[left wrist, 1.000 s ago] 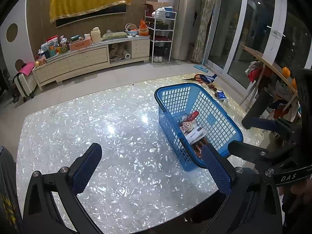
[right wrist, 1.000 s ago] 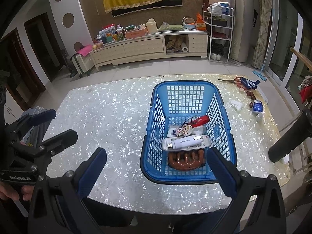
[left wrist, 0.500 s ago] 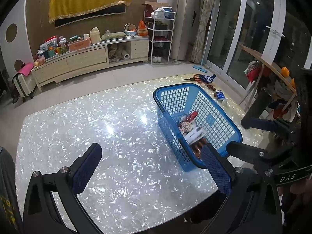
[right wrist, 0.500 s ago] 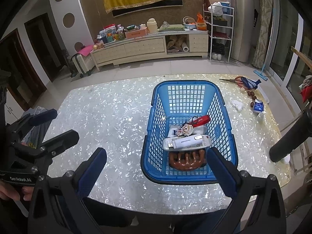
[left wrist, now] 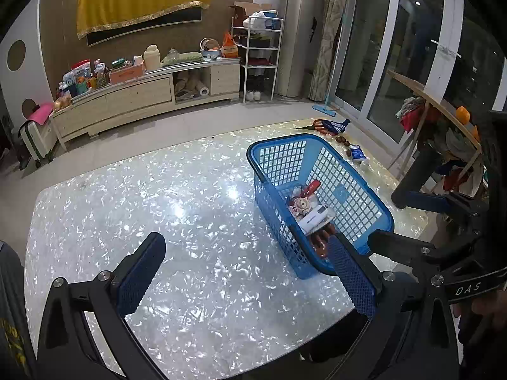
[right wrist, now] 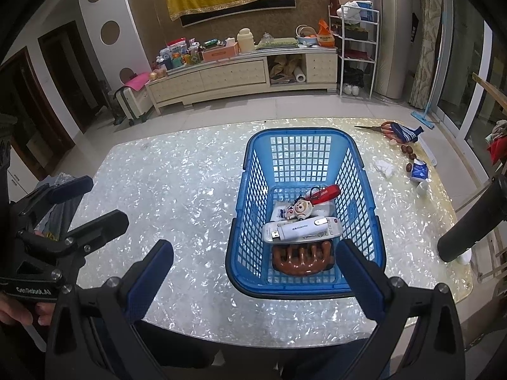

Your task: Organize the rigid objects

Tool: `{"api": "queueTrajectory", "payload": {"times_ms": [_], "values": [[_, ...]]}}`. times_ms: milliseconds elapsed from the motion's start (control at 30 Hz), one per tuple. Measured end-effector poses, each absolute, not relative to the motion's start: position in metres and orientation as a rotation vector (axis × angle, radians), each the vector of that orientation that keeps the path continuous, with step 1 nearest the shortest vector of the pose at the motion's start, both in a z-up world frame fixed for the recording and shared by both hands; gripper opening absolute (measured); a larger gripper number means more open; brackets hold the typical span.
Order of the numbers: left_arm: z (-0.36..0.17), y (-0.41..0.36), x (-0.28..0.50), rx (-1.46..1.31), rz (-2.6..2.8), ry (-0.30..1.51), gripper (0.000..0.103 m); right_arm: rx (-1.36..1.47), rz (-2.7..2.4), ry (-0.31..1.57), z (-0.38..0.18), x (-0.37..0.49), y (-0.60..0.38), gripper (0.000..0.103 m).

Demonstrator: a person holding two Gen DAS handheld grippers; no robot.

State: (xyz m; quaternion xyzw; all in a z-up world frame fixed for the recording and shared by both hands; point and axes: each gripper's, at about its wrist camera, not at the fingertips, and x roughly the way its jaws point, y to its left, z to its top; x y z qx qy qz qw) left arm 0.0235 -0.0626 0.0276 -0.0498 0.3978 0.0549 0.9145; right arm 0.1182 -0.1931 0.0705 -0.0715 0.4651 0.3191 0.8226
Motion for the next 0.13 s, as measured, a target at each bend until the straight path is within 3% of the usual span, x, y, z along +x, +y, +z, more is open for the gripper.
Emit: {"api": "queueTrajectory", "payload": {"times_ms": [133], "values": [[0.0261,-0.0636,0.0262,-0.100,0.110,0.822,0.103,-0.149,0.676,0.992,0.0699,0.1195,-0.1944,0.103]]}}
